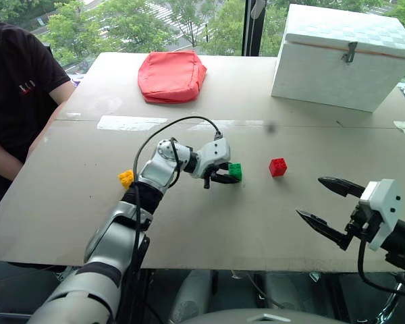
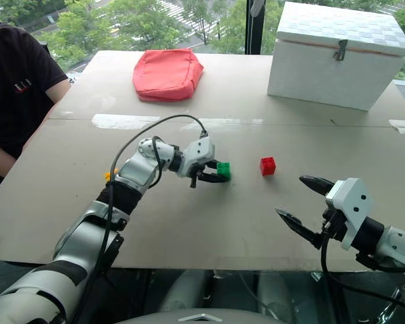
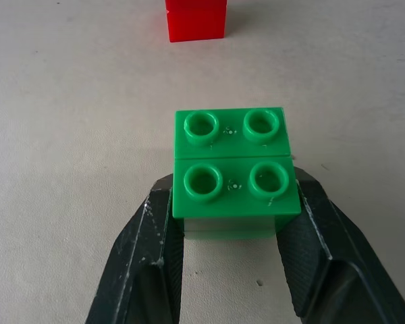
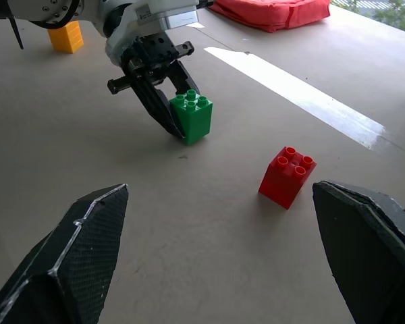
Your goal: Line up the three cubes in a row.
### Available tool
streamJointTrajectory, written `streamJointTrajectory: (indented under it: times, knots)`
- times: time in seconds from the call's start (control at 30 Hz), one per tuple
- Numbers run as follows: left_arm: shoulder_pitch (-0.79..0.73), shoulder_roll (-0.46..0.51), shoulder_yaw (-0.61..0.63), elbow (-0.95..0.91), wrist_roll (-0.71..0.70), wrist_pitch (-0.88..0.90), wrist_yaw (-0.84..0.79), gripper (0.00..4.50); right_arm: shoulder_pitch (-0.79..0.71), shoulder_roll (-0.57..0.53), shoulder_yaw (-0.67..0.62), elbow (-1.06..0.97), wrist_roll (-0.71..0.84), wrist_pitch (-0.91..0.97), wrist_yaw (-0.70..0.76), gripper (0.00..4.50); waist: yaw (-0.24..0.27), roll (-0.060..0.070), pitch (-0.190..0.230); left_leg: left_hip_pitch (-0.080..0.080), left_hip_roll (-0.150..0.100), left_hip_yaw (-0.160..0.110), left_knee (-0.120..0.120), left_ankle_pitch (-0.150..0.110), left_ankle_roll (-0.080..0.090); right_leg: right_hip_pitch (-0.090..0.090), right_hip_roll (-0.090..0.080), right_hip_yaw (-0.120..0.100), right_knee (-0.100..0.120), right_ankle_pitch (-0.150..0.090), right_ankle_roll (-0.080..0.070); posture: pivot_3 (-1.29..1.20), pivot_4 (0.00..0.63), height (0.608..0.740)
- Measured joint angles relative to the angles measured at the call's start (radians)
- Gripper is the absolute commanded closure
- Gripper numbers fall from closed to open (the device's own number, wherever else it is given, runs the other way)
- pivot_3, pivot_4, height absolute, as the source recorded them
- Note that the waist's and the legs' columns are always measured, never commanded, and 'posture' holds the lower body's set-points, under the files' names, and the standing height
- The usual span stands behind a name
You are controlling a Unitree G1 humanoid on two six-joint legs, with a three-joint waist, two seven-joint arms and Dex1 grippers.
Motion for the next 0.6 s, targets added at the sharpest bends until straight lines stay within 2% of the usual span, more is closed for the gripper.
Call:
streamJointTrajectory:
  times: [0.3, 0.33, 0.37, 0.5, 0.57, 0.6]
  knots:
    - [-0.050, -0.051, 0.000, 0.112, 0.022, -0.078, 0.006, 3.20, -0.001, -0.014, -0.006, -0.001, 0.017, -0.001, 0.005, 0.00, 0.000, 0.000, 0.000, 0.000, 0.000, 0.000, 0.001, 0.000, 0.000, 0.000, 0.000, 0.000, 0.000, 0.000, 0.000, 0.00, 0.150, 0.740]
    - [-0.055, -0.053, 0.000, 0.119, 0.024, -0.078, 0.001, 2.18, -0.001, -0.018, -0.006, -0.004, 0.021, -0.001, 0.004, 0.00, 0.000, 0.000, 0.000, 0.000, 0.000, 0.000, 0.001, 0.000, 0.000, 0.001, 0.000, 0.000, 0.000, 0.000, 0.000, 0.00, 0.150, 0.740]
    - [-0.059, -0.053, 0.001, 0.127, 0.025, -0.078, -0.011, 1.89, -0.001, -0.021, -0.006, -0.009, 0.027, -0.001, 0.004, 0.00, 0.000, 0.000, 0.000, 0.000, 0.000, 0.000, 0.001, 0.000, 0.000, 0.001, 0.000, 0.000, 0.000, 0.000, 0.000, 0.00, 0.150, 0.740]
    - [-0.059, -0.064, 0.018, 0.150, 0.024, -0.082, 0.002, 0.15, -0.001, -0.032, -0.006, -0.013, 0.041, 0.001, 0.006, 0.00, 0.000, 0.000, 0.000, 0.000, 0.000, 0.000, 0.001, 0.000, 0.000, 0.000, 0.000, 0.000, 0.000, 0.000, 0.000, 0.00, 0.150, 0.740]
    - [-0.051, -0.048, 0.038, 0.114, 0.011, -0.062, 0.007, 0.15, -0.017, -0.046, -0.006, -0.012, 0.058, 0.003, 0.012, 0.00, -0.004, 0.000, 0.000, 0.000, 0.000, 0.000, 0.001, 0.000, 0.000, 0.000, 0.000, 0.000, 0.000, 0.000, 0.000, 0.00, 0.150, 0.740]
    - [-0.024, -0.021, 0.063, 0.039, -0.014, -0.022, 0.001, 0.15, -0.038, -0.051, -0.004, -0.010, 0.070, 0.003, 0.017, 0.00, -0.011, 0.000, 0.000, 0.000, 0.001, -0.001, 0.000, 0.000, 0.000, 0.000, 0.000, 0.000, 0.000, 0.000, 0.000, 0.00, 0.150, 0.740]
